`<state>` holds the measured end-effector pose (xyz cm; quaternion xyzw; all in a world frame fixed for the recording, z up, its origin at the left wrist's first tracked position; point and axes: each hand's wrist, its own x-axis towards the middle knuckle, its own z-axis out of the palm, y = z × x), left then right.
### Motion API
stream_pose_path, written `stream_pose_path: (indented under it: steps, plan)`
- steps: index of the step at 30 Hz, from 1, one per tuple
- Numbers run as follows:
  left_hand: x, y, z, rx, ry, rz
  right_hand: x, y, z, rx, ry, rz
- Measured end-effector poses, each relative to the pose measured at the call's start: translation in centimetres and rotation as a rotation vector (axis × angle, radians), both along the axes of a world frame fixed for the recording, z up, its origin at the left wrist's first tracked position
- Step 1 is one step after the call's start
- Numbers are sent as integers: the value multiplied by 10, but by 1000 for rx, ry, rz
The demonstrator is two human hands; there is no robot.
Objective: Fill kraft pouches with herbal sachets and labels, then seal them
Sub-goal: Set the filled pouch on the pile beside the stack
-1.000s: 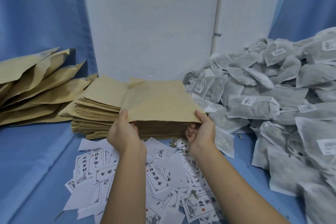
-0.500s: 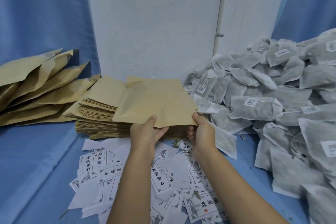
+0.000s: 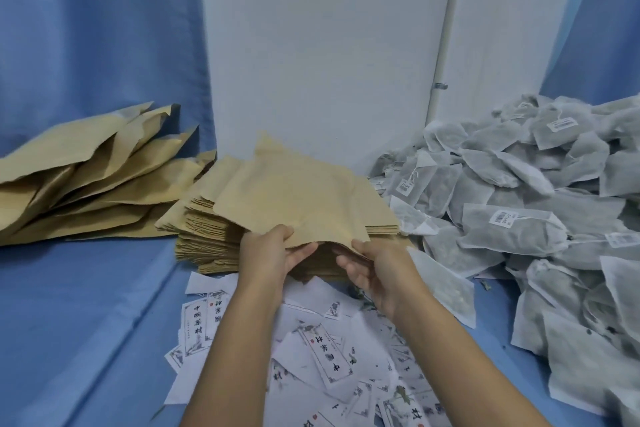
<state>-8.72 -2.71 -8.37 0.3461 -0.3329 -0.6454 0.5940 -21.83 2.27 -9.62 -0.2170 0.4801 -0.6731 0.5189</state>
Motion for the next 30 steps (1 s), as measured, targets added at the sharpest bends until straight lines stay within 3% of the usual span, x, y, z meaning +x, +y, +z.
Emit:
stream_pose_path:
  steps: [6, 11, 20, 23, 27, 30]
  plan:
    - [66, -32, 27, -93, -81, 88, 55, -39, 34, -77, -175, 118]
    - [129, -76, 62, -182, 155, 153, 125, -107, 80, -188, -195, 223]
    - [211, -167, 90, -17, 416, 155, 216, -222, 117, -147, -139, 304]
    - [218, -185, 87, 35, 526, 128, 219, -235, 119, -120, -255, 345]
    - [216, -189, 75, 59, 526, 150, 208, -233, 118, -189, -499, 358]
    - [203, -174, 69, 43, 592, 148, 198, -212, 111, -180, -454, 412]
